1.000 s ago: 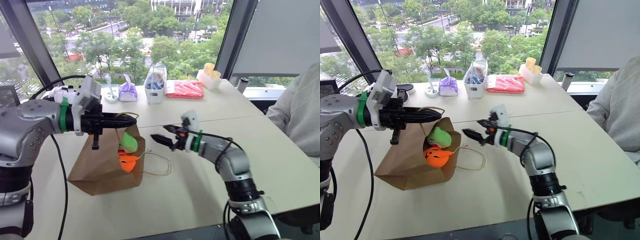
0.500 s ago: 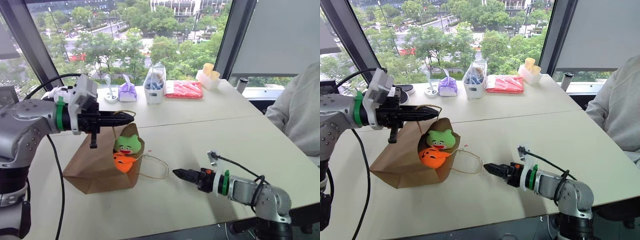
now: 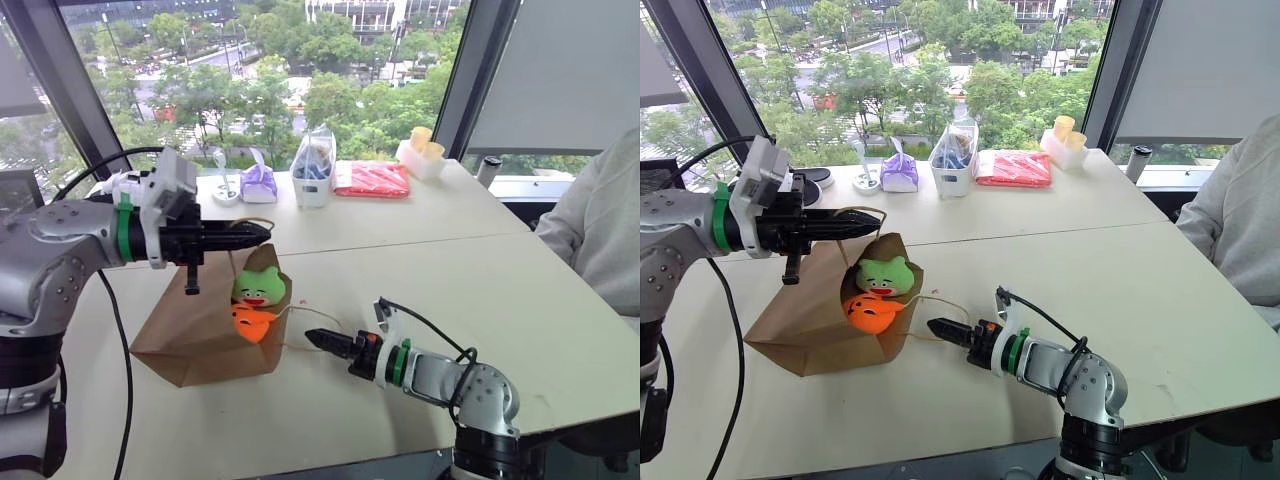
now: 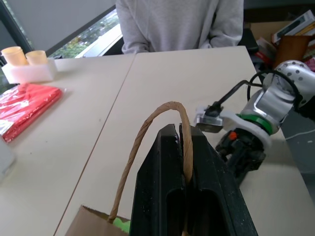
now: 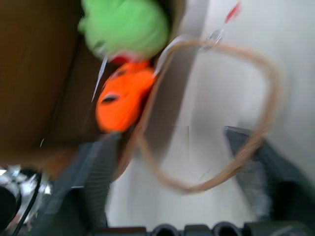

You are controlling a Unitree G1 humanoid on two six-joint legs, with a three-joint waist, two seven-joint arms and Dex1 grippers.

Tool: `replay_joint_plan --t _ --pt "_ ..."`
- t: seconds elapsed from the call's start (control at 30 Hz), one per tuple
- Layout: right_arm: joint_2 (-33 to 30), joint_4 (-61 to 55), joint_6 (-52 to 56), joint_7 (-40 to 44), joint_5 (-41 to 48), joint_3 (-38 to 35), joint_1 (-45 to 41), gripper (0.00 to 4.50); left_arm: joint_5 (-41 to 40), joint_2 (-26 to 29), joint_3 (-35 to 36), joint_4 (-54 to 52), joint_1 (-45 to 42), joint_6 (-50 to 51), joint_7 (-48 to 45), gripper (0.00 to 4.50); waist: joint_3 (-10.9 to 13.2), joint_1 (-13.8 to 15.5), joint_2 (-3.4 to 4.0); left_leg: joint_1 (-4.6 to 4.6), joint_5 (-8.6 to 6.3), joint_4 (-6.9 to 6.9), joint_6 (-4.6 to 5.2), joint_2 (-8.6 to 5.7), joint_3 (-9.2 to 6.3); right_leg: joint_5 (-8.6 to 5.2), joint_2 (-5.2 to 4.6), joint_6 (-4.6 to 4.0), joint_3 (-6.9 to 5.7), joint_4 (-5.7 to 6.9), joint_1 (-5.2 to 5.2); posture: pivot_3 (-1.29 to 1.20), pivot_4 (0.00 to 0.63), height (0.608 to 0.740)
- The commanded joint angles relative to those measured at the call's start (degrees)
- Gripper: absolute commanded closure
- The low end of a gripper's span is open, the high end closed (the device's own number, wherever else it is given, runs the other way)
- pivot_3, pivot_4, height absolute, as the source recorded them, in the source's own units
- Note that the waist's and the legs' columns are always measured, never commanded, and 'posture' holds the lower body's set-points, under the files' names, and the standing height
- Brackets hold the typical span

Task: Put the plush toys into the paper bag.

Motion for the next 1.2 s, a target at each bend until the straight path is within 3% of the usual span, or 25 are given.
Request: replay_joint_plan --t 0.03,0.13,0.27,0.4,0.6,0.8,1.2 --pt "-1.2 -1.6 -1.8 0.7 1.1 1.5 -0.7 2.83 -0.9 0.8 1.8 -1.2 -0.7 -0.3 0.2 4.5 0.0 -0.1 0.0 0.0 0.0 -0.01 0.0 0.0 0.0 0.0 0.0 0.0 0.0 0.0 0.0 0.0 0.15 0.74" --pt "-3.2 -2.9 -3.6 2.0 1.3 2.9 -0.6 4.45 -1.0 0.8 1.9 -1.4 -0.4 -0.3 0.2 4.5 0.0 -0.3 0.0 0.0 0.01 -0.01 -0.03 0.0 0.0 0.0 0.0 0.0 0.0 0.0 0.0 0.0 0.15 0.74" --pt "-9.3 -7.9 -11.7 7.7 -1.1 8.8 0.3 4.45 -1.2 0.8 2.0 -1.6 0.1 -0.3 0.3 4.5 0.0 -0.4 0.0 0.0 -0.02 0.0 0.04 -0.01 0.0 0.0 0.0 0.01 -0.01 -0.01 0.01 0.0 0.15 0.74" --pt "-11.3 -12.5 -19.6 12.0 1.5 7.7 -1.3 4.45 -0.6 1.0 2.4 -1.6 1.2 -1.1 0.8 4.5 0.0 -0.5 0.0 0.01 -0.02 -0.01 0.04 0.01 0.0 -0.01 0.01 0.01 -0.02 0.0 0.01 0.0 0.15 0.74" --pt "-17.0 -14.2 -21.4 15.4 10.6 2.7 -7.5 4.45 2.5 -0.3 1.8 1.9 0.6 -4.4 2.6 4.5 0.0 -0.3 0.0 0.0 -0.02 0.02 0.04 0.01 0.0 0.0 0.0 0.01 -0.02 -0.02 0.03 0.0 0.15 0.74" --pt "-21.4 -10.3 -23.0 13.5 17.0 -2.3 -12.0 4.45 9.1 -6.8 -0.5 12.4 -2.5 -13.2 5.9 4.5 0.0 1.0 -0.01 0.01 -0.02 0.04 0.04 0.01 -0.01 0.0 0.0 0.01 -0.05 -0.08 0.08 0.0 0.15 0.74" --pt "-24.6 -8.6 -28.7 9.9 18.5 -3.0 -15.2 4.45 18.3 -20.3 -5.0 32.2 -11.5 -28.4 6.9 4.5 0.0 1.0 -0.04 -0.07 0.09 0.07 -0.16 -0.06 0.01 0.01 -0.09 0.02 -0.05 -0.05 0.02 0.0 0.15 0.74"
